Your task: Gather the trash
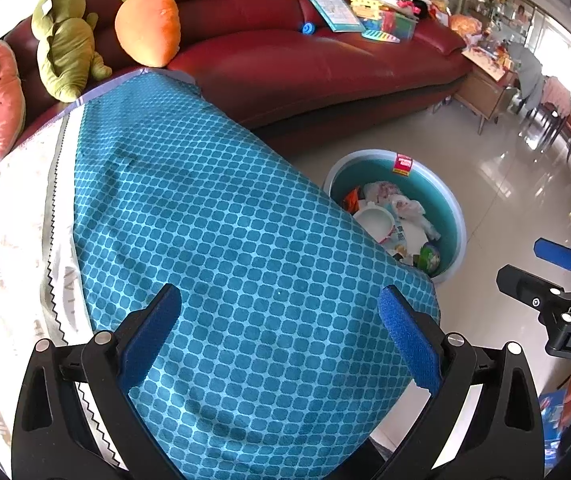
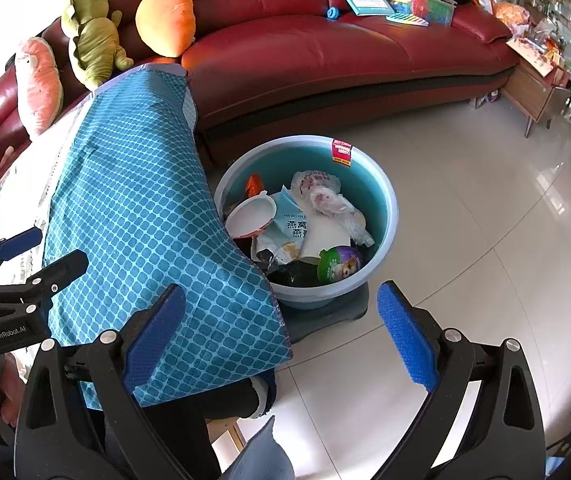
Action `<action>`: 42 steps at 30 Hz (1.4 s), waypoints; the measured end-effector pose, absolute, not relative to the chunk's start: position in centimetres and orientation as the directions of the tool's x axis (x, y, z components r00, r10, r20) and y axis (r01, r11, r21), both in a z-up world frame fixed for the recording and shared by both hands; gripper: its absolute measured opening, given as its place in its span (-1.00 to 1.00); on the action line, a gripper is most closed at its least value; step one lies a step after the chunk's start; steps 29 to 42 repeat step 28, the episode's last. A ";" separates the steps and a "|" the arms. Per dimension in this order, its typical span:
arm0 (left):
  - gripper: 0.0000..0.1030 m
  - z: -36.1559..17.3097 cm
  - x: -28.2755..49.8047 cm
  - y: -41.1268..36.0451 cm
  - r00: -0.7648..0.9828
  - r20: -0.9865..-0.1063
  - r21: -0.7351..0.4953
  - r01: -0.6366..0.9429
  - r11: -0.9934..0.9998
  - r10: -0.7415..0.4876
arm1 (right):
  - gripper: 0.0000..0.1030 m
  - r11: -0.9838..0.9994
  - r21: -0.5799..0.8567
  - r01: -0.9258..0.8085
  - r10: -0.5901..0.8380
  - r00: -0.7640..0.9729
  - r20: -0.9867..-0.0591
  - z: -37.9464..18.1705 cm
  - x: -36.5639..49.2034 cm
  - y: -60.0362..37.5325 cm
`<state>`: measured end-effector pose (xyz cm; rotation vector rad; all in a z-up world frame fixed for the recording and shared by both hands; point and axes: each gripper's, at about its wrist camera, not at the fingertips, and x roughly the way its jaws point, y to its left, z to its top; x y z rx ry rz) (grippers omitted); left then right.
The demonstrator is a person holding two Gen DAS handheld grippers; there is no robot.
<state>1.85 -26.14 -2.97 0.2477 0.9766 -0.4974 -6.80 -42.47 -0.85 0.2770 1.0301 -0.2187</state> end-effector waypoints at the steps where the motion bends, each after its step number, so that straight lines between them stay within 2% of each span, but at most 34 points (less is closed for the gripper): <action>1: 0.92 -3.0 1.9 -26.2 0.459 -0.840 -0.018 0.508 0.861 -0.288 | 0.80 0.944 0.123 0.307 -0.049 0.497 -0.866 -0.9 -6.8 -42.5; 42: 0.92 -4.2 2.3 -26.9 0.409 -0.872 -0.014 0.529 0.849 -0.269 | 0.80 0.936 0.138 0.323 -0.044 0.498 -0.866 -1.2 -6.3 -43.4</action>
